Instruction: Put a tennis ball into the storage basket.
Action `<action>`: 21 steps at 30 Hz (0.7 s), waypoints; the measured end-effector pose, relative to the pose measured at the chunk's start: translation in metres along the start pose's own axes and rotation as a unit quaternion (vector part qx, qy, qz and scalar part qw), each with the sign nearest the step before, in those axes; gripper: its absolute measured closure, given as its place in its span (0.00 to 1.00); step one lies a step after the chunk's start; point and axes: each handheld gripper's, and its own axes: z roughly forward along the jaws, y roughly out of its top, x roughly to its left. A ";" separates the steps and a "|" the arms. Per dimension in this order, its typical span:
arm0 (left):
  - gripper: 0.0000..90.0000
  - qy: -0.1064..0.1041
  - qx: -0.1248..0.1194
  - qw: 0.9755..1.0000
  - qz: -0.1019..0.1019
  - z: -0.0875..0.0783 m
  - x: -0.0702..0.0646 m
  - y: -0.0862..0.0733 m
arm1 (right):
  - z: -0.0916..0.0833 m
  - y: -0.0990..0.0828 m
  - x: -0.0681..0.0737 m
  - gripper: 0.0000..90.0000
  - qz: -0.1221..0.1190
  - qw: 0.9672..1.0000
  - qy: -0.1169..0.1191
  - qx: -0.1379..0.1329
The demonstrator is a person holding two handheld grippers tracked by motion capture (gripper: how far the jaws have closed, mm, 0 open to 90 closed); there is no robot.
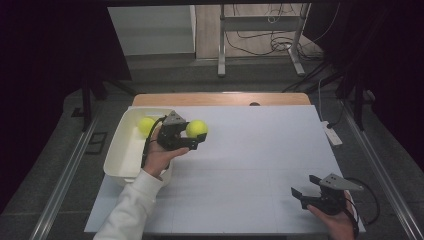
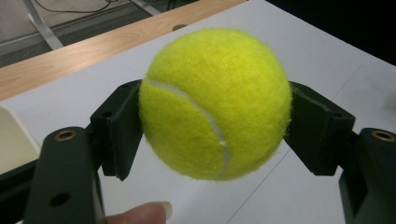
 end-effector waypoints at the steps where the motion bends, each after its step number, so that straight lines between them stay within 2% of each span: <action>1: 0.30 0.002 -0.001 1.000 -0.001 -0.001 0.001 0.000 | 0.000 0.000 0.000 0.17 0.000 1.000 0.000 0.000; 16: 0.30 0.011 -0.009 1.000 -0.011 -0.015 0.013 -0.002 | -0.001 0.000 0.000 0.17 -0.003 1.000 0.000 -0.001; 21: 0.30 0.022 -0.009 1.000 -0.011 -0.020 0.017 -0.002 | -0.001 0.000 0.000 0.17 -0.003 1.000 0.000 0.000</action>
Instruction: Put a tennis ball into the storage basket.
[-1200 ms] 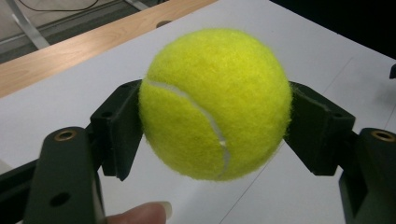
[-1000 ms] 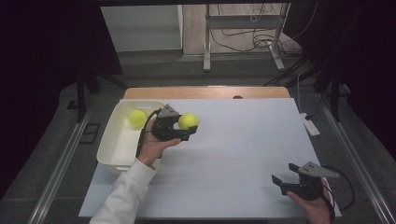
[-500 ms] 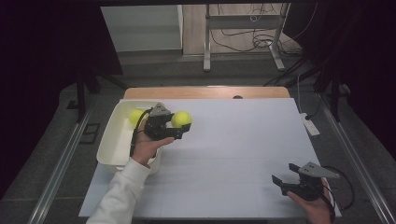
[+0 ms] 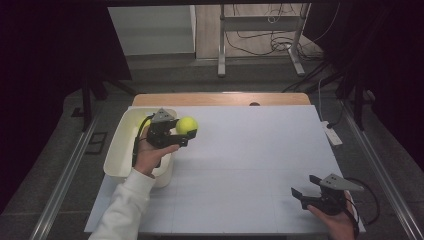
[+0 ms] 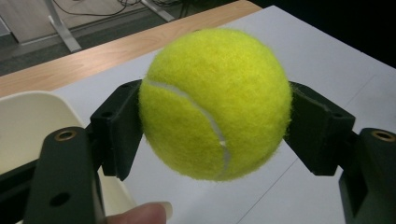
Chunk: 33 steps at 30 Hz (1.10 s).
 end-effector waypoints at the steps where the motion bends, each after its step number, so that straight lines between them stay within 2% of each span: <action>1: 0.30 0.001 0.000 1.000 0.000 -0.001 0.001 0.000 | 0.000 0.000 0.000 0.17 0.000 1.000 0.000 0.000; 17: 0.30 0.023 0.002 1.000 -0.008 -0.014 0.016 -0.004 | 0.000 0.000 0.000 0.17 0.000 1.000 0.000 0.000; 22: 0.30 0.037 0.004 0.999 -0.008 -0.018 0.022 -0.006 | 0.000 0.000 0.000 0.17 0.000 1.000 0.001 0.001; 33: 0.30 0.059 0.003 0.998 -0.025 -0.030 0.040 -0.013 | 0.000 0.000 0.000 0.17 0.000 1.000 0.001 0.000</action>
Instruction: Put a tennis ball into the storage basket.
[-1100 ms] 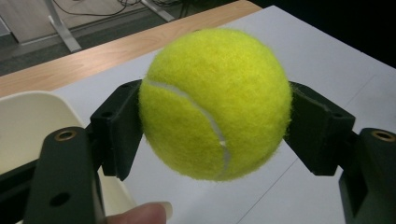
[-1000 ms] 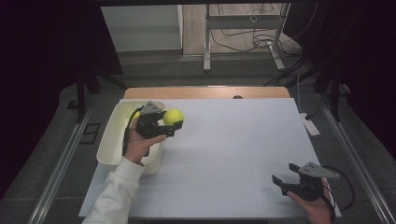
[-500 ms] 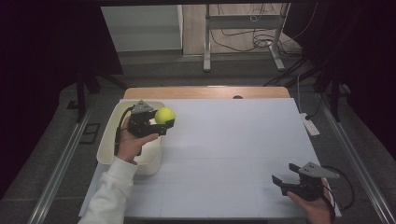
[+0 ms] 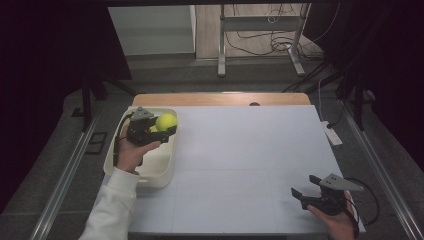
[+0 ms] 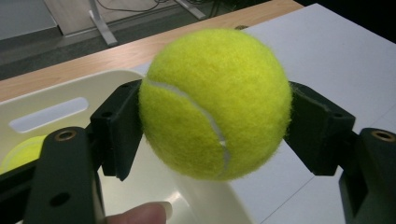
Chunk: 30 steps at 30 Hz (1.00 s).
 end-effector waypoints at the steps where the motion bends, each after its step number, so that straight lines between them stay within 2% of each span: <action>1: 0.30 0.002 0.000 1.000 -0.002 -0.001 0.002 -0.001 | 0.000 0.000 0.000 0.17 0.000 1.000 0.000 0.000; 15: 0.30 0.023 0.009 1.000 -0.015 -0.003 0.016 -0.009 | 0.000 0.000 0.000 0.17 0.000 1.000 0.000 0.000; 30: 0.30 0.047 0.009 0.998 -0.030 -0.014 0.030 -0.015 | 0.001 0.000 0.001 0.17 0.001 1.000 0.001 0.000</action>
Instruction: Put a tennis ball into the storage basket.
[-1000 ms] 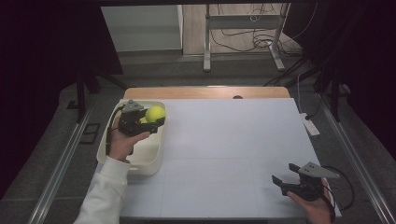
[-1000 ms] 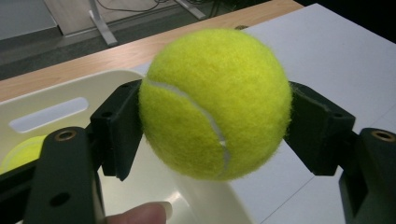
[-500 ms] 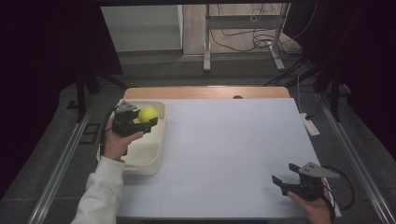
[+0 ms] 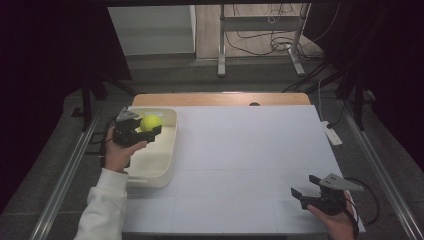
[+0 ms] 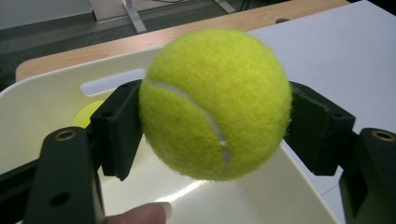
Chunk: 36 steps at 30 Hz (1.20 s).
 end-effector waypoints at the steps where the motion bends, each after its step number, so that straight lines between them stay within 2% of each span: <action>1: 0.30 0.001 0.000 1.000 -0.001 -0.001 0.001 -0.001 | 0.000 0.000 0.000 0.17 0.000 1.000 0.000 0.000; 10: 0.30 0.003 0.002 1.000 -0.024 -0.003 0.019 -0.007 | 0.001 0.000 0.000 0.17 -0.001 1.000 0.000 0.001; 15: 0.30 0.009 0.002 1.000 -0.025 -0.004 0.024 -0.010 | 0.001 0.000 0.000 0.17 -0.001 1.000 0.000 0.002; 23: 0.30 0.040 0.014 0.998 -0.036 -0.005 0.036 -0.014 | 0.001 0.000 0.000 0.17 -0.001 1.000 0.001 0.001; 36: 0.30 0.056 0.029 0.997 -0.041 -0.004 0.042 -0.017 | 0.001 0.000 0.000 0.17 -0.001 1.000 0.000 0.001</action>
